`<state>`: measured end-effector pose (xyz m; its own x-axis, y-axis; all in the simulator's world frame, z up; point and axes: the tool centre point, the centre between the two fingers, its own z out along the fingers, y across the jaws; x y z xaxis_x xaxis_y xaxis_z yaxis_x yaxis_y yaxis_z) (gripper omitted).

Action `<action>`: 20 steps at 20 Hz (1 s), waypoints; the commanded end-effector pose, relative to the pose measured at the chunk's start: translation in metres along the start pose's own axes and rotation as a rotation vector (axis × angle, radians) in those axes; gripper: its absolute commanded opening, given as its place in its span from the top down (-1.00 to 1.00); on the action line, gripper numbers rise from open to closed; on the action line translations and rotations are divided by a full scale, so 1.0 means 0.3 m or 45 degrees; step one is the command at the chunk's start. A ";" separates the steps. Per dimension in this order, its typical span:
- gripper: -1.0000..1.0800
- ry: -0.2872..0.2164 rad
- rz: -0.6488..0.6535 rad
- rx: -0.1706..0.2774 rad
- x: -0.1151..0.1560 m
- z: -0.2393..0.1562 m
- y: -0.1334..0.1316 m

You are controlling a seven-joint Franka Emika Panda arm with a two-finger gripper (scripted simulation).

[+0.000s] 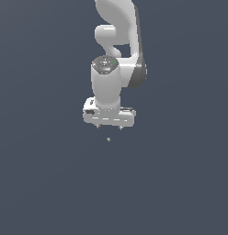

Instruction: Pick up the object and move it to a goal position.

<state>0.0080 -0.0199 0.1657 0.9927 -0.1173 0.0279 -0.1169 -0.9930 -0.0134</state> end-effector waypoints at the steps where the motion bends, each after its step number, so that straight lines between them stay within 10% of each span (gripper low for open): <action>1: -0.92 -0.004 0.054 0.001 -0.004 0.028 0.002; 20: -0.92 -0.028 0.645 -0.019 -0.065 0.309 0.037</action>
<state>-0.0087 -0.0270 0.0771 0.8280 -0.5607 0.0002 -0.5607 -0.8280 -0.0069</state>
